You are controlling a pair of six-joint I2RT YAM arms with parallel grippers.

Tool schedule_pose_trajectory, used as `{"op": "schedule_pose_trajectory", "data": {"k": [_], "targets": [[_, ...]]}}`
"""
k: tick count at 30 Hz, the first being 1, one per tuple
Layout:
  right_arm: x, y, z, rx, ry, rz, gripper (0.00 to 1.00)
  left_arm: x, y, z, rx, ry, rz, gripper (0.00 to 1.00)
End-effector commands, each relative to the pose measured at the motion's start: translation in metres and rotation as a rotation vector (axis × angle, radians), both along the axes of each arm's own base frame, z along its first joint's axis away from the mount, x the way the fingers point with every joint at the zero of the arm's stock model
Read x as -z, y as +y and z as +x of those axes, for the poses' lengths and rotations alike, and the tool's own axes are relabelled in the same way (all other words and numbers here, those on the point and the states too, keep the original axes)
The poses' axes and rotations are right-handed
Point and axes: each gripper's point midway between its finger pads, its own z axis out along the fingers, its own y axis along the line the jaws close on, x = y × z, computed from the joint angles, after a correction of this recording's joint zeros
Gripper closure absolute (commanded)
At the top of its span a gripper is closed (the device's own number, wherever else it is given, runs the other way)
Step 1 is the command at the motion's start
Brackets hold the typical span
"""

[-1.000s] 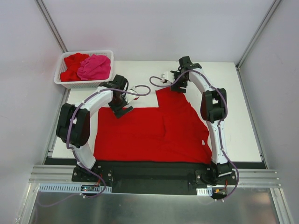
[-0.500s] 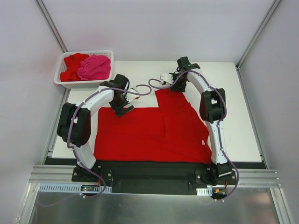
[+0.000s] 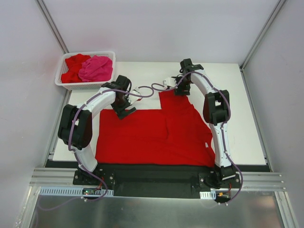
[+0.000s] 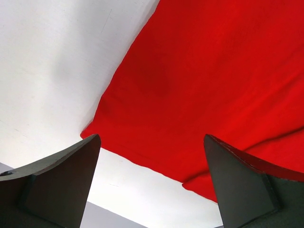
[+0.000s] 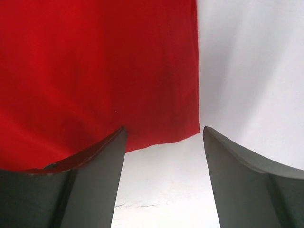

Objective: Fold and stack the t-shirts
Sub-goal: Grap the side of the flattened tshirt furthest away from the robot with both arms

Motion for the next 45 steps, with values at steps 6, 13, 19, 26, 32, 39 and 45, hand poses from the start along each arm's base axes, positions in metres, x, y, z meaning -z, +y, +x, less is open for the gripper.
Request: {"op": "schedule_pose_trajectory", "data": {"k": [6,13,19,26,32,39,45], "targets": [[0.016,-0.009,-0.043,-0.029,0.164,-0.043,0.44,-0.005,-0.003,0.000,0.021,-0.009,0.014,0.09],[0.012,-0.003,-0.028,0.019,0.103,-0.009,0.64,-0.004,-0.006,0.002,0.026,-0.008,0.009,0.09],[0.005,0.004,-0.020,0.030,0.060,0.017,0.83,-0.002,-0.007,-0.002,0.030,0.001,0.008,0.10],[-0.013,0.011,-0.013,0.063,0.025,0.057,0.99,-0.003,-0.008,0.000,0.033,-0.003,0.006,0.10],[-0.042,0.017,0.004,0.210,-0.027,0.157,0.99,-0.003,-0.009,0.000,0.034,-0.002,0.002,0.09],[-0.049,0.012,-0.003,0.252,-0.020,0.159,0.99,-0.003,-0.012,0.000,0.044,-0.001,0.001,0.10],[-0.051,0.005,-0.013,0.253,0.004,0.135,0.99,-0.001,-0.010,-0.004,0.052,0.003,0.010,0.10]]}}
